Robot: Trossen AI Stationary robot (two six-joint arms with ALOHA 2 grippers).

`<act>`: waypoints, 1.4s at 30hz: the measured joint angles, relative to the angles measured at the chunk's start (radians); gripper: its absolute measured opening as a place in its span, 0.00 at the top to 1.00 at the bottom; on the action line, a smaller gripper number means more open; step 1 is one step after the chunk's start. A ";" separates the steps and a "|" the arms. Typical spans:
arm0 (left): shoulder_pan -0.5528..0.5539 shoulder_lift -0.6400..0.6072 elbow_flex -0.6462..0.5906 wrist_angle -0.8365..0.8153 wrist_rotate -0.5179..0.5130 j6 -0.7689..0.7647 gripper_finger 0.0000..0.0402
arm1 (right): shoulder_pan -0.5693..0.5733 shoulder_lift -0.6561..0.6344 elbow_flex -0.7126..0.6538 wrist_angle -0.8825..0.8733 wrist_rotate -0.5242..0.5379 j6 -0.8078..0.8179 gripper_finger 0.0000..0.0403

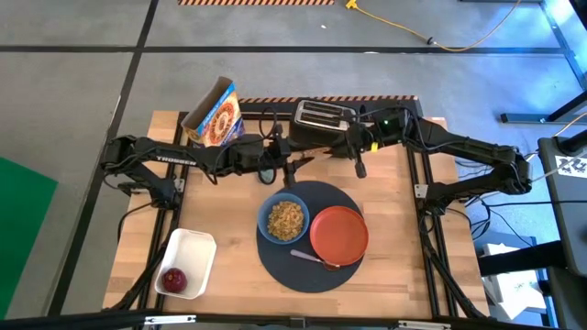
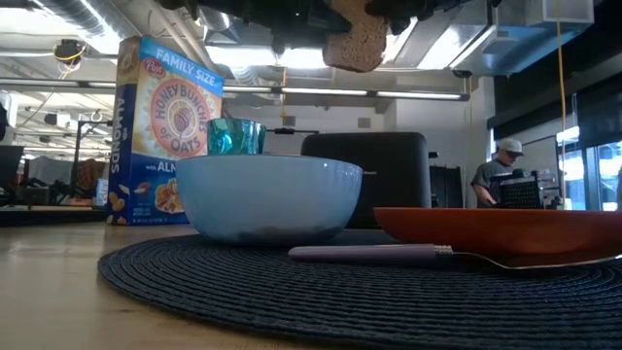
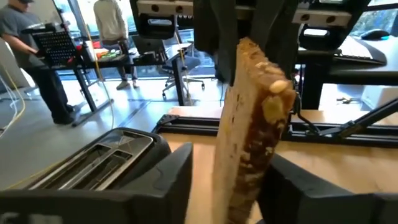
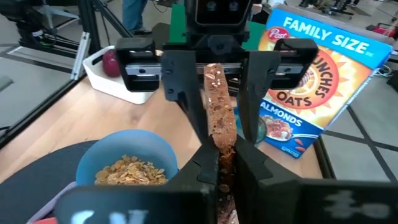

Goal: Arrange a breakfast setting
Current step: Put the toasted bread on the orange plate

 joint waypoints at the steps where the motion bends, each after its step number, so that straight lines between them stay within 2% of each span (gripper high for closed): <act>1: 0.000 0.000 0.000 -0.004 0.004 -0.004 0.67 | 0.000 0.000 0.000 0.000 -0.014 0.000 0.96; 6: 0.000 0.000 0.000 -0.006 0.022 -0.052 0.76 | 0.000 0.000 0.000 0.000 -0.043 0.005 0.95; 9: 0.000 0.000 0.000 -0.007 0.023 -0.066 0.80 | 0.000 0.000 -0.001 -0.003 -0.044 0.001 0.91; 12: 0.000 0.000 0.000 -0.008 0.023 -0.076 0.82 | 0.000 -0.004 -0.001 -0.023 -0.044 -0.009 0.80; 17: -0.007 0.000 0.000 -0.007 0.022 -0.080 0.86 | -0.002 -0.019 -0.002 -0.033 -0.041 0.008 0.56; 20: -0.016 -0.001 0.000 -0.024 0.026 -0.115 0.88 | -0.002 -0.058 -0.002 -0.056 0.015 0.034 0.45; 23: -0.034 -0.001 0.000 -0.099 0.048 -0.176 0.90 | -0.002 -0.117 -0.002 -0.133 0.115 0.032 0.38; 27: -0.084 0.016 -0.002 -0.146 0.044 -0.224 0.90 | -0.002 -0.202 -0.002 -0.196 0.184 0.081 0.36; 33: -0.174 0.070 -0.002 -0.136 0.034 -0.290 0.90 | -0.001 -0.284 -0.035 -0.257 0.154 0.187 0.36; 37: -0.218 0.111 -0.002 -0.109 -0.033 -0.367 0.90 | 0.008 -0.305 -0.118 -0.210 0.150 0.236 0.36; 42: -0.239 0.176 -0.001 -0.006 -0.072 -0.459 0.90 | 0.091 -0.316 -0.202 -0.162 0.280 0.262 0.36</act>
